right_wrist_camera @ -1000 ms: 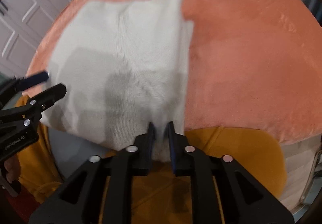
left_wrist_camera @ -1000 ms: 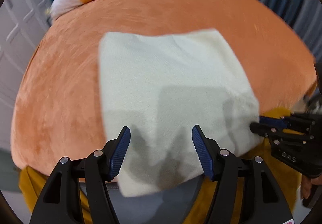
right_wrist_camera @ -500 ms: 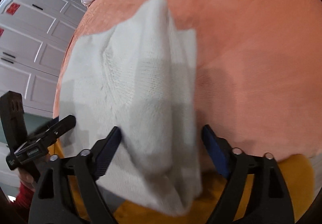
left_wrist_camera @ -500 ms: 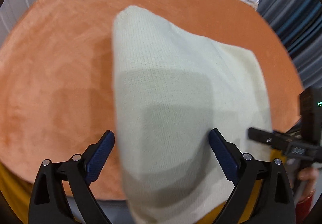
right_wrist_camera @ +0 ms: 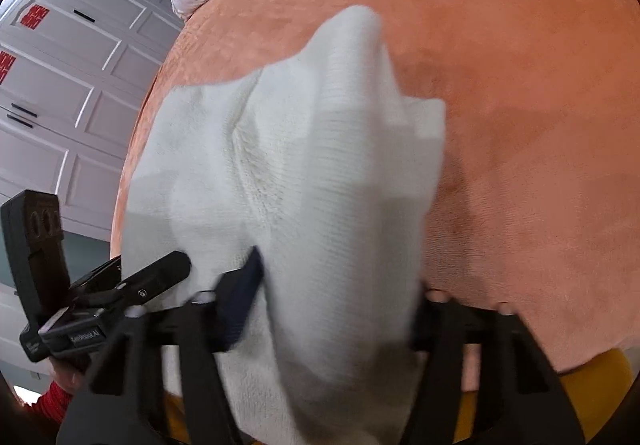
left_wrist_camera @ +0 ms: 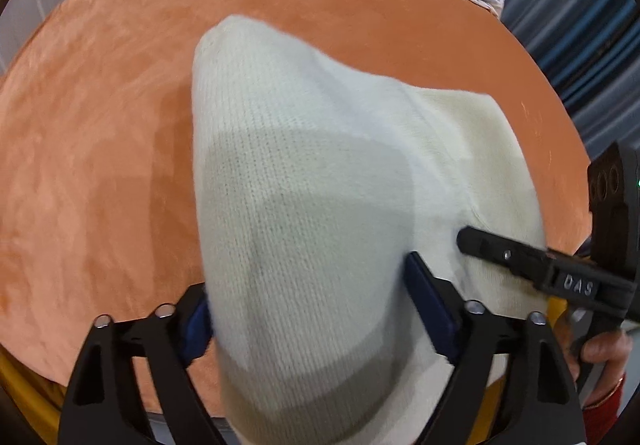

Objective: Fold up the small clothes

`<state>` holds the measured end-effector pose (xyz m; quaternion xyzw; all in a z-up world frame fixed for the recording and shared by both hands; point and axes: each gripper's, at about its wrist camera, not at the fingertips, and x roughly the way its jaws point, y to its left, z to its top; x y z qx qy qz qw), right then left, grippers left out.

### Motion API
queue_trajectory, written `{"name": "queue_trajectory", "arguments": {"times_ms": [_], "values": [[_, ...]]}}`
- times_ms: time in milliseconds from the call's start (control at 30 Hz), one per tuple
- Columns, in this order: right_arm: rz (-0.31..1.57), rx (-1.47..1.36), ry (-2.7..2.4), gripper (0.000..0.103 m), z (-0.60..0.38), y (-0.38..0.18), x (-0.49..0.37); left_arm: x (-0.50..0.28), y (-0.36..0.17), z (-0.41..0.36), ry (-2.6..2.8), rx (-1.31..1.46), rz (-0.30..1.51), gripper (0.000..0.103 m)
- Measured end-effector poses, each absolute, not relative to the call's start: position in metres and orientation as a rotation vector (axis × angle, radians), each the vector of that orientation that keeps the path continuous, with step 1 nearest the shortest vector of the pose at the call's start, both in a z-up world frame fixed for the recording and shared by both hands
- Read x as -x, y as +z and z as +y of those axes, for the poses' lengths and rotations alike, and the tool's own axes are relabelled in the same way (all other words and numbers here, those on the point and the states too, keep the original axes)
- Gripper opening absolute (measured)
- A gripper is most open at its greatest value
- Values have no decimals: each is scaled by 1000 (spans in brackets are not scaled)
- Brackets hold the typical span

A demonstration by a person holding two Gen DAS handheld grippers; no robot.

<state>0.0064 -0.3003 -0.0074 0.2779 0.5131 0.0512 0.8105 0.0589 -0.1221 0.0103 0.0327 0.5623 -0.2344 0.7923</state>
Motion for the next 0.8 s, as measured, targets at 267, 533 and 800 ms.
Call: {"name": "queue_trajectory", "arguments": {"times_ms": [267, 533, 800], "values": [[1111, -530, 59, 40, -291, 7, -7, -60, 26, -129, -542, -136, 1199, 59], [1155, -594, 65, 53, -302, -15, -17, -61, 14, -127, -530, -143, 1197, 69], [1049, -572, 97, 36, -290, 27, -4, -69, 27, -111, -589, -23, 1193, 51]]}}
